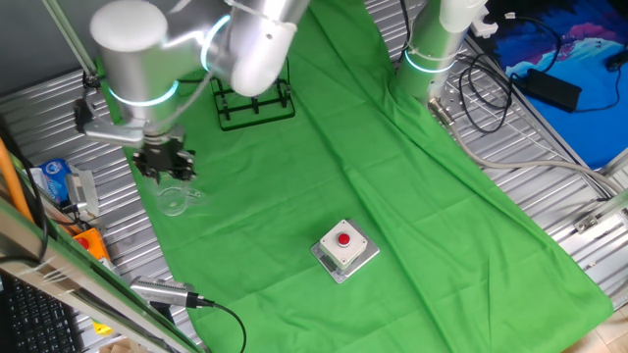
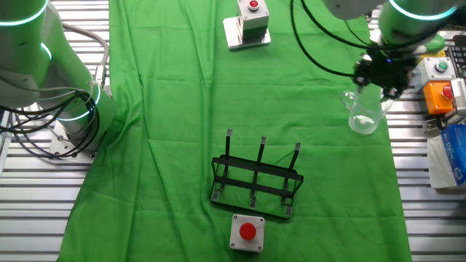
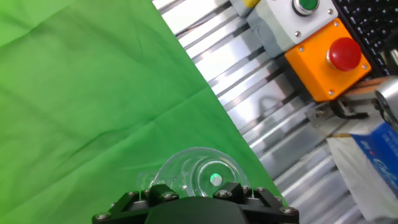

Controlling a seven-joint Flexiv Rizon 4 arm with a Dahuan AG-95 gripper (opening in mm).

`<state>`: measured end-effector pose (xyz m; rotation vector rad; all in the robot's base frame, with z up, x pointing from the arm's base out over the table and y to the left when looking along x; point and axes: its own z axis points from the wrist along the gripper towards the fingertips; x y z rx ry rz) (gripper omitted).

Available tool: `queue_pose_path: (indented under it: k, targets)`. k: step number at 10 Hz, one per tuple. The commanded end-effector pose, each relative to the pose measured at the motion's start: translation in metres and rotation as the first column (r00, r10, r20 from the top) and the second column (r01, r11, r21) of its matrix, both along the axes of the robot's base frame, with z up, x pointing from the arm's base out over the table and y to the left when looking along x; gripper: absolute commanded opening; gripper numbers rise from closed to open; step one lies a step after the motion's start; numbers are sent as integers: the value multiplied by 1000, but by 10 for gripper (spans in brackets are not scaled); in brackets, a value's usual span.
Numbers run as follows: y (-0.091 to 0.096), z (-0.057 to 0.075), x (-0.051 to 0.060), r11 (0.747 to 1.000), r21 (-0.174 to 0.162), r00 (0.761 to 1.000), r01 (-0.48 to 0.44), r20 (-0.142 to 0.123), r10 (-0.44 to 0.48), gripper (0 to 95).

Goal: Take the cup off the cup rack

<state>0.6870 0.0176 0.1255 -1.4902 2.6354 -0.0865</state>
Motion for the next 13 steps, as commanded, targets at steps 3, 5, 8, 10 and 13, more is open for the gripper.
queue_pose_path:
  k: [3, 5, 8, 10, 13]
  targets:
    - [-5, 7, -1, 1000, 6, 1000, 8, -12, -8, 380]
    - [-7, 21, 6, 1000, -6, 999, -12, -31, 12, 380]
    - [8, 41, 5, 999, 1, 997, 44, -66, -44, 570]
    - [20, 44, -7, 996, -4, 993, 85, -86, -85, 570]
    - [45, 39, -34, 980, -4, 974, 200, -104, -199, 570]
